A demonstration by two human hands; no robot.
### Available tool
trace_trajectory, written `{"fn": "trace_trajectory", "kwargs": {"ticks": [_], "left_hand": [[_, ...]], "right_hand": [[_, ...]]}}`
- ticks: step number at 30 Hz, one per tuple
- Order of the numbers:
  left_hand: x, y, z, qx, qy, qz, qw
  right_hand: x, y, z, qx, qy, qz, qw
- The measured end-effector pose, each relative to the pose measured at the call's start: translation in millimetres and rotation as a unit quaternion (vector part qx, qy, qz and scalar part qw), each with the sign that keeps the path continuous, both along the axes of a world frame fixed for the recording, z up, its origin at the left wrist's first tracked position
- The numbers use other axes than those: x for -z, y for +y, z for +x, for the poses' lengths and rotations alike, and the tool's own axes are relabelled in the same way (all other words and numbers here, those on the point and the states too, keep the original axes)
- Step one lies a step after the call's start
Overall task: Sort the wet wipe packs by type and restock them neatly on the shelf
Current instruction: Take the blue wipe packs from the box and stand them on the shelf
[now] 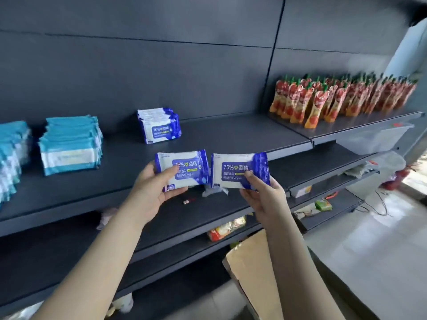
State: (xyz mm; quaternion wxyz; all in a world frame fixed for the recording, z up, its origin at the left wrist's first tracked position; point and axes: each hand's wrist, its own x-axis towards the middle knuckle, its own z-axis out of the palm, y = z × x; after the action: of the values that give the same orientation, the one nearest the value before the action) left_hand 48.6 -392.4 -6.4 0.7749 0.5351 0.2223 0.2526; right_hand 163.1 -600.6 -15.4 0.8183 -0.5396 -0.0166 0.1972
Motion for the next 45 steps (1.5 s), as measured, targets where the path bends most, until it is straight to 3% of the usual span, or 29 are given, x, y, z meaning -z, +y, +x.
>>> {"fn": "trace_trajectory", "kwargs": {"ticks": [14, 17, 20, 23, 27, 33, 35, 40, 45], "left_hand": [[47, 157, 137, -0.148, 0.058, 0.075, 0.984], [48, 180, 163, -0.195, 0.083, 0.132, 0.968], [46, 201, 178, -0.258, 0.139, 0.220, 0.930], [46, 210, 183, -0.279, 0.141, 0.284, 0.906], [51, 213, 181, -0.265, 0.104, 0.244, 0.927], [54, 223, 172, -0.247, 0.086, 0.210, 0.942], [53, 224, 170, -0.257, 0.105, 0.212, 0.937], [42, 225, 168, -0.233, 0.061, 0.117, 0.963], [40, 218, 172, -0.233, 0.074, 0.125, 0.962]], "right_hand": [[15, 173, 149, -0.104, -0.087, -0.061, 0.989], [21, 205, 179, -0.138, -0.104, -0.084, 0.981], [27, 230, 202, -0.166, -0.120, -0.098, 0.974], [30, 248, 216, -0.183, -0.179, -0.136, 0.957], [35, 271, 222, -0.198, -0.269, -0.199, 0.921], [38, 298, 215, -0.204, -0.322, -0.235, 0.894], [39, 304, 210, -0.196, -0.328, -0.245, 0.891], [45, 303, 211, -0.171, -0.334, -0.250, 0.893], [43, 303, 213, -0.174, -0.333, -0.234, 0.897]]}}
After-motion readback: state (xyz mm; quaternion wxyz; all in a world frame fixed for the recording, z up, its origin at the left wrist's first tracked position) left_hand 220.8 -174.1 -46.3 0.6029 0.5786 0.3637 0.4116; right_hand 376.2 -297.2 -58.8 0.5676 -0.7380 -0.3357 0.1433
